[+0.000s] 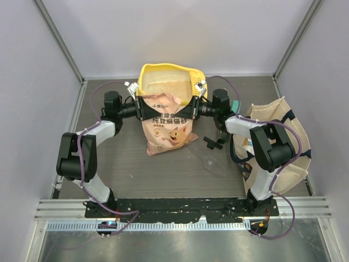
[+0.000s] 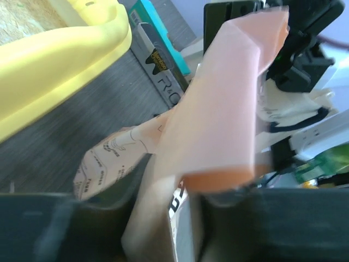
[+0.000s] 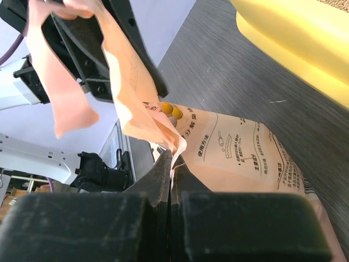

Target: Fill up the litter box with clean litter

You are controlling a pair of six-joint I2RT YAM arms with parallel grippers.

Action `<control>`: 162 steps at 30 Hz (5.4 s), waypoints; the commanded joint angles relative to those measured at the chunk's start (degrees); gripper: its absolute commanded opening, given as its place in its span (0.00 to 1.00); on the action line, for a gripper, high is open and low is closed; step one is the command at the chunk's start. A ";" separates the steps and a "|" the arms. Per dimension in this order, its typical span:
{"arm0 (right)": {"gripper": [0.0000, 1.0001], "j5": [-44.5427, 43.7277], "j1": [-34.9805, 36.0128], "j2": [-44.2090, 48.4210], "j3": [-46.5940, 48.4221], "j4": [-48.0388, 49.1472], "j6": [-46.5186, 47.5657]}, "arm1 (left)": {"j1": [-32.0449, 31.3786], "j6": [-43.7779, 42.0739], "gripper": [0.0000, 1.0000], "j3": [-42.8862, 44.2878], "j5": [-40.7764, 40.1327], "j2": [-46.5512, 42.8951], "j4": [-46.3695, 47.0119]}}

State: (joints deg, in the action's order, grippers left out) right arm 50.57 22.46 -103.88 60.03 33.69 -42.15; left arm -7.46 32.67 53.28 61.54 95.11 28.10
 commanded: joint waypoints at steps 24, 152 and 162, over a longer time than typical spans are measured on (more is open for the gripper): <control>0.01 15.97 -4.70 0.69 5.98 -5.13 -9.53 | 5.62 26.76 0.33 4.92 10.80 1.75 -4.65; 0.01 16.06 -8.04 -4.49 14.24 -22.18 -17.62 | -4.31 5.64 1.00 1.92 -18.05 -11.98 -14.41; 0.01 15.79 -7.78 -4.14 14.15 -24.37 -16.12 | -5.89 18.74 0.93 2.80 -11.46 -0.46 1.87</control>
State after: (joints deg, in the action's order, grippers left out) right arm 63.42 15.29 -109.67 70.96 8.19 -58.65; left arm -12.71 45.10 54.39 44.01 93.80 20.03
